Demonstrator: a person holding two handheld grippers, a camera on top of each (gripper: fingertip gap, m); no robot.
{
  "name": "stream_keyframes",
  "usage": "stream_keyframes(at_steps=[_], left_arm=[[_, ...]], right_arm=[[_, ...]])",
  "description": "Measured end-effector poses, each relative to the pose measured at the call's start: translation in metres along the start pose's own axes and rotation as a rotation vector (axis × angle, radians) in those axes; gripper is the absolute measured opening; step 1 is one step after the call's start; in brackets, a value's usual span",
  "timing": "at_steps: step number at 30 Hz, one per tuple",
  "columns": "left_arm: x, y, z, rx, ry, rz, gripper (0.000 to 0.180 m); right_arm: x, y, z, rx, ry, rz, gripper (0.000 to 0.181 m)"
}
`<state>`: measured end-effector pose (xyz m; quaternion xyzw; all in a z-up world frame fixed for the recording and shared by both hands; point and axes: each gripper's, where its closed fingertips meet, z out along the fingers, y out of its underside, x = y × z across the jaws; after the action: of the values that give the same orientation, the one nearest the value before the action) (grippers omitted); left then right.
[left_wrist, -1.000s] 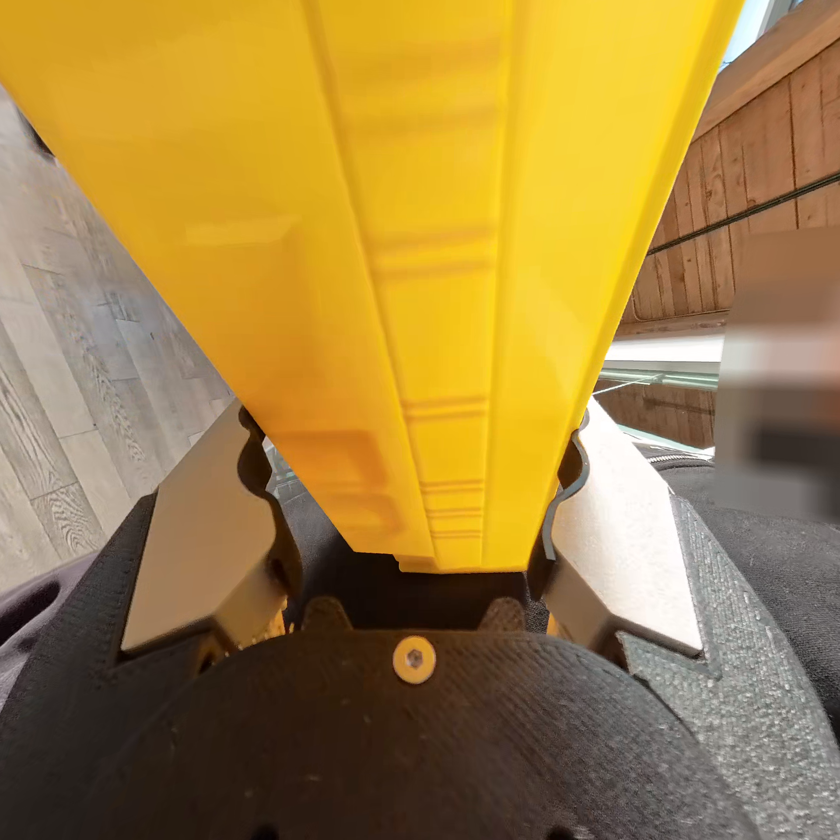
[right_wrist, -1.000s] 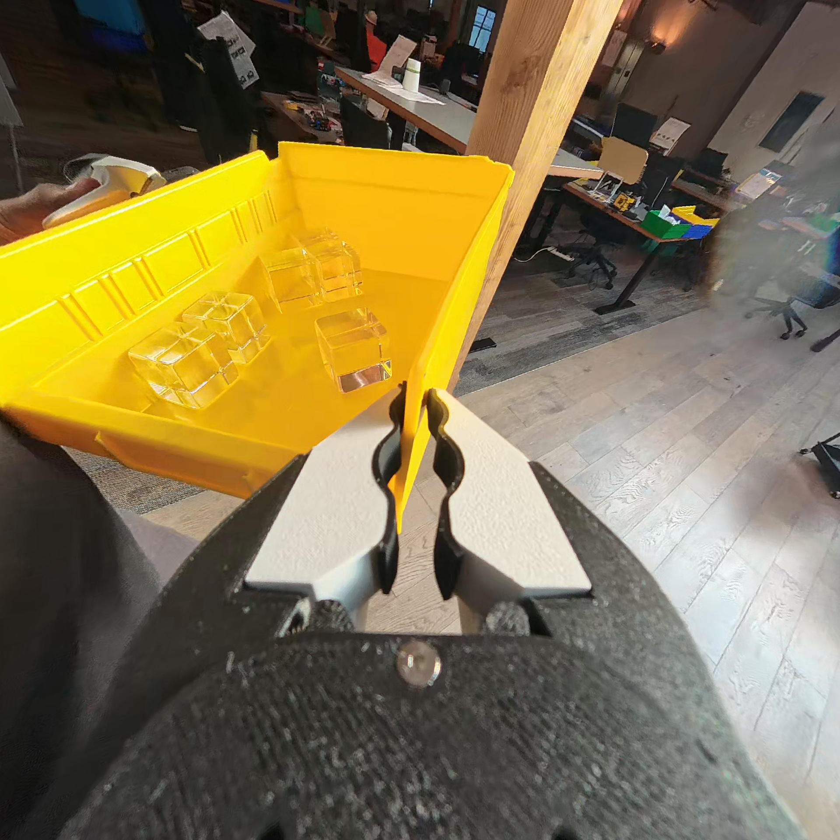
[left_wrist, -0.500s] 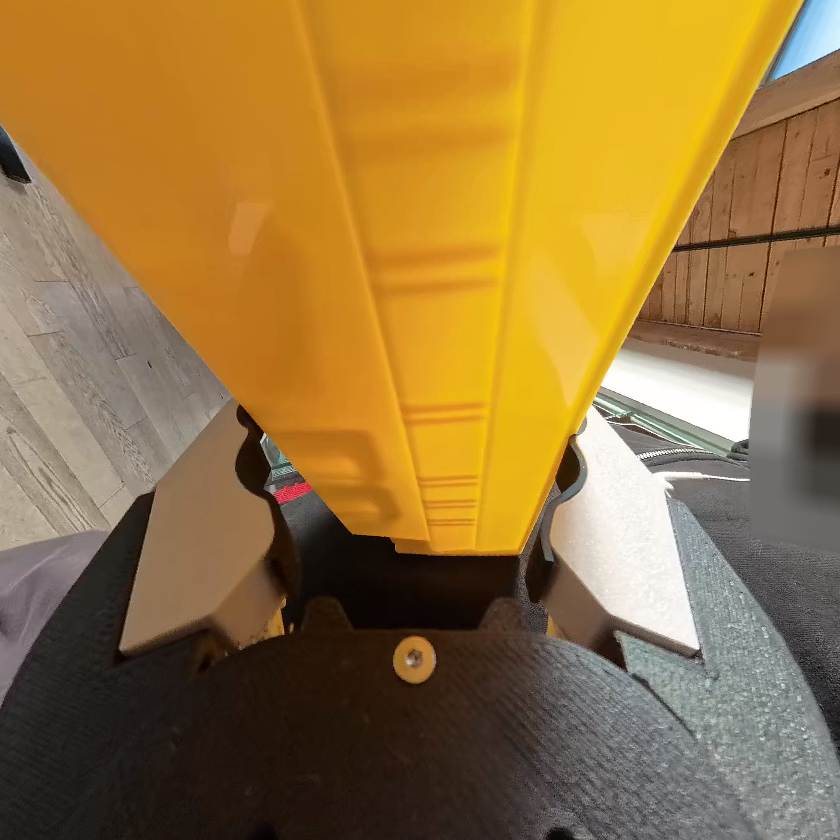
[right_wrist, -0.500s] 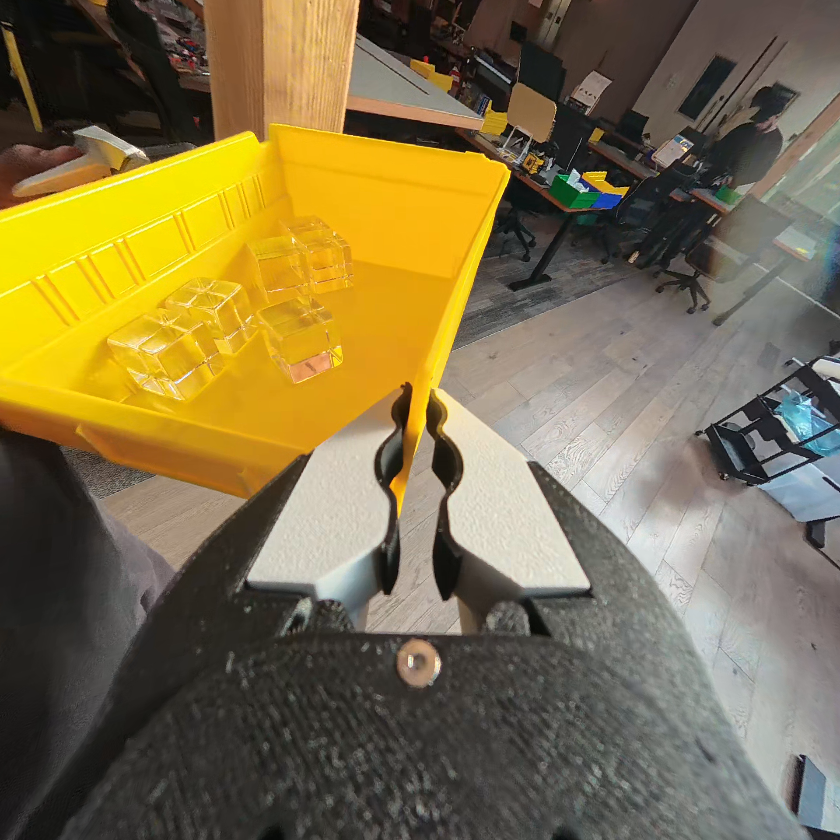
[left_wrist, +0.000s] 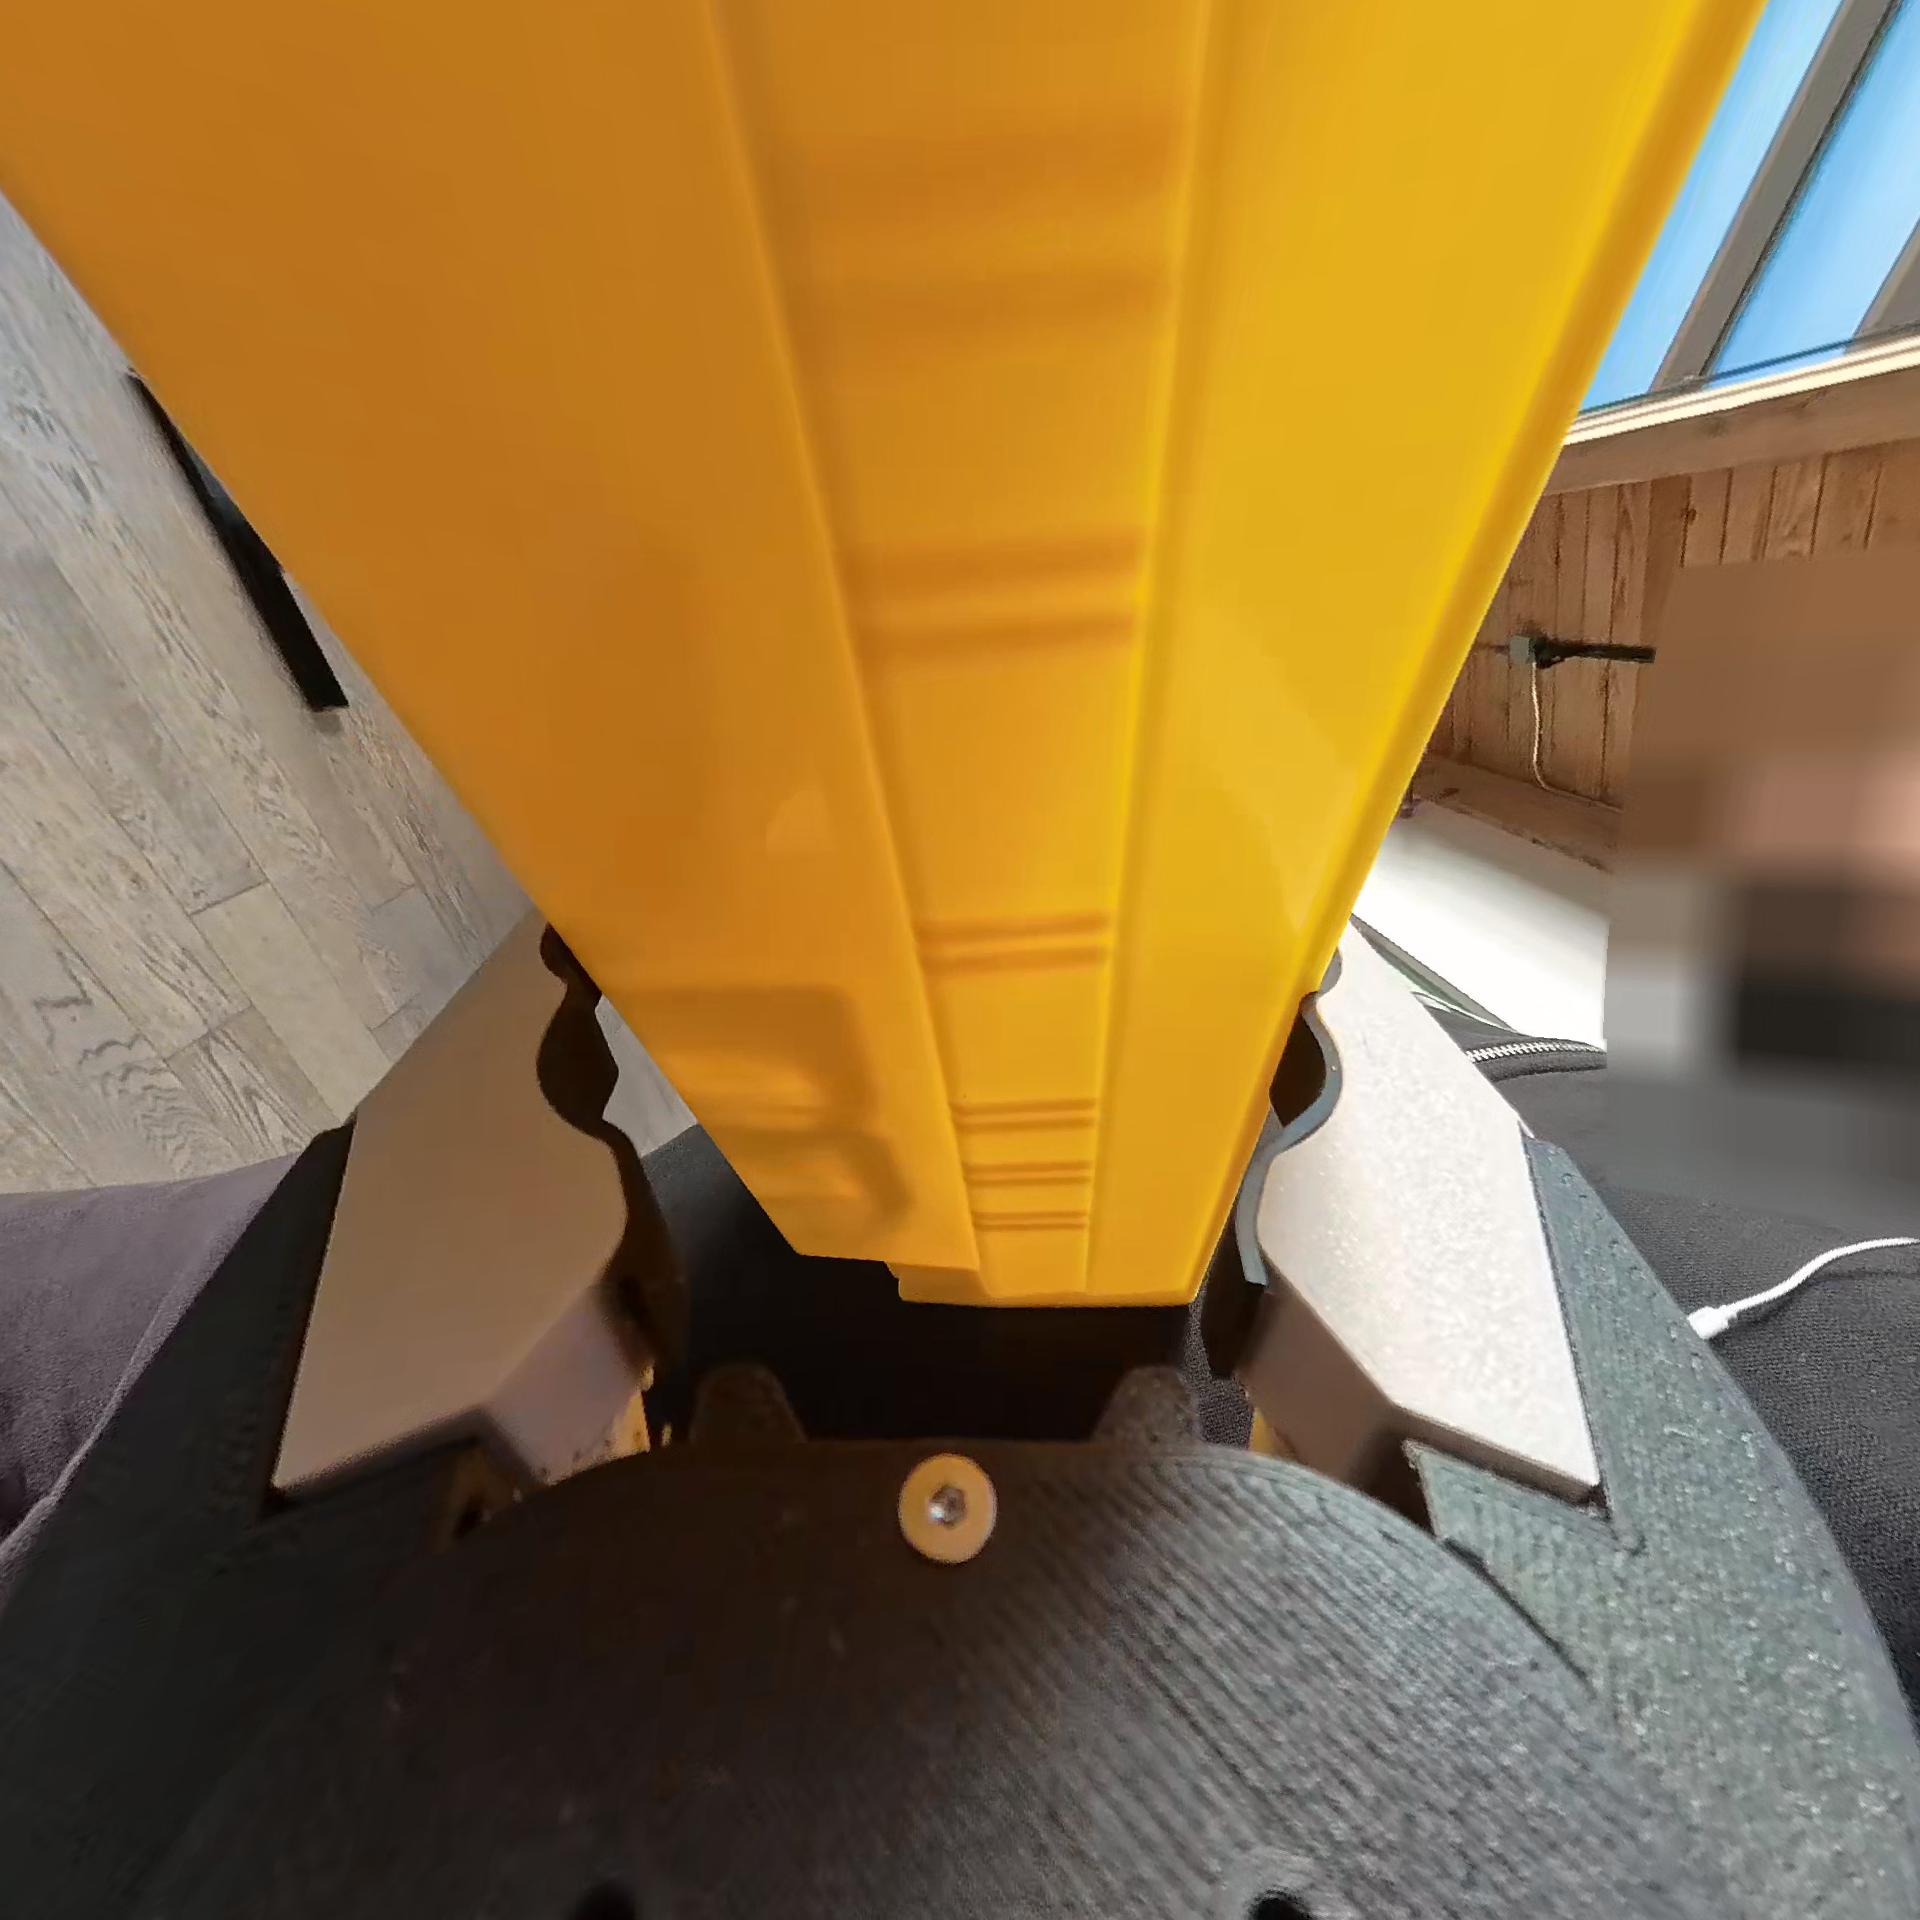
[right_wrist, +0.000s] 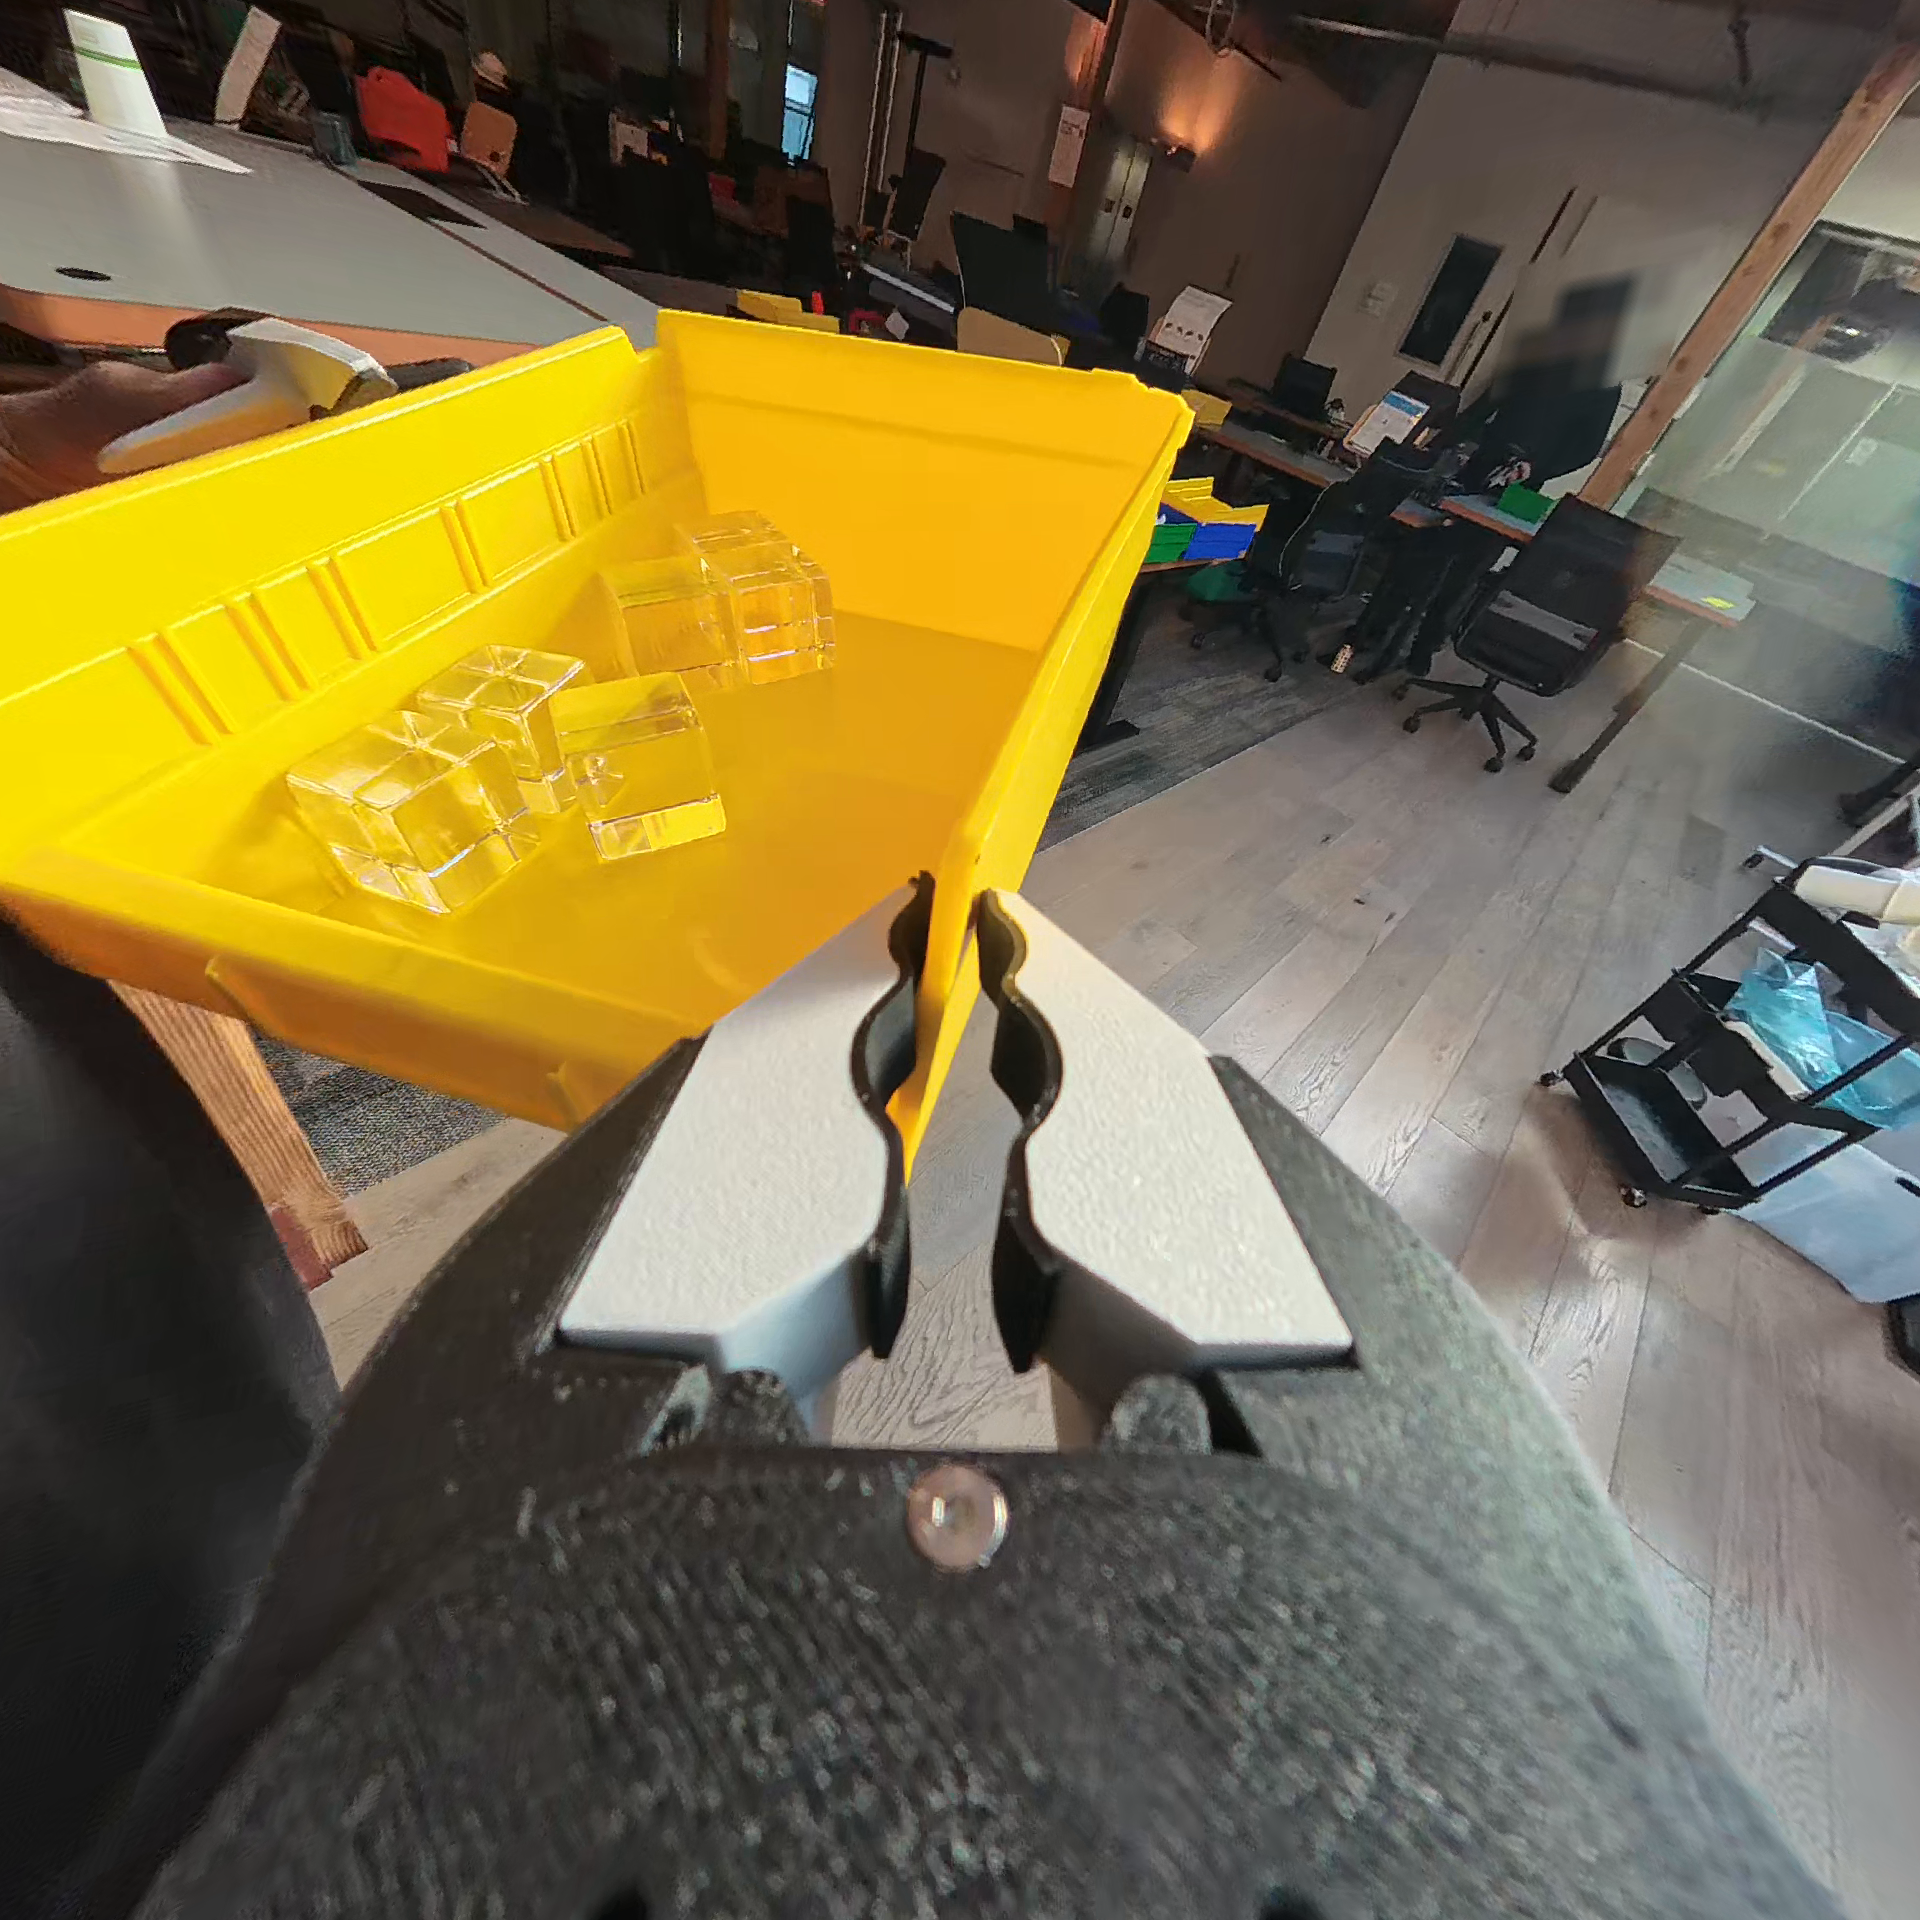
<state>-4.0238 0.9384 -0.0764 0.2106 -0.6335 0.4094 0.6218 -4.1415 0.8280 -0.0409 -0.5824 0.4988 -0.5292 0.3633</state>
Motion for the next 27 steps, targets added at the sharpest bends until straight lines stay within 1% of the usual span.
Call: stream_keyframes(at_steps=[3, 6, 12, 16, 20, 27], left_arm=[[-0.016, -0.095, 0.048, 0.043, 0.02, -0.002, 0.129], [-0.032, -0.186, 0.096, 0.05, 0.051, 0.017, 0.129], [-0.097, -0.355, 0.171, 0.042, 0.117, 0.044, 0.129], [-0.149, -0.48, 0.209, -0.007, 0.14, 0.047, 0.128], [-0.178, -0.618, 0.241, -0.047, 0.153, 0.012, 0.128], [-0.226, -0.853, 0.292, -0.081, 0.102, 0.041, 0.129]], right_arm=[[0.098, -0.003, 0.056, -0.001, -0.015, -0.012, 0.006], [0.188, -0.008, 0.106, -0.016, -0.012, -0.056, 0.005], [0.35, 0.011, 0.218, -0.023, 0.02, -0.066, 0.003], [0.454, 0.032, 0.309, -0.05, 0.063, -0.084, 0.003], [0.56, 0.032, 0.406, -0.076, 0.088, -0.026, 0.003], [0.731, 0.041, 0.571, -0.033, 0.12, -0.02, 0.004]])
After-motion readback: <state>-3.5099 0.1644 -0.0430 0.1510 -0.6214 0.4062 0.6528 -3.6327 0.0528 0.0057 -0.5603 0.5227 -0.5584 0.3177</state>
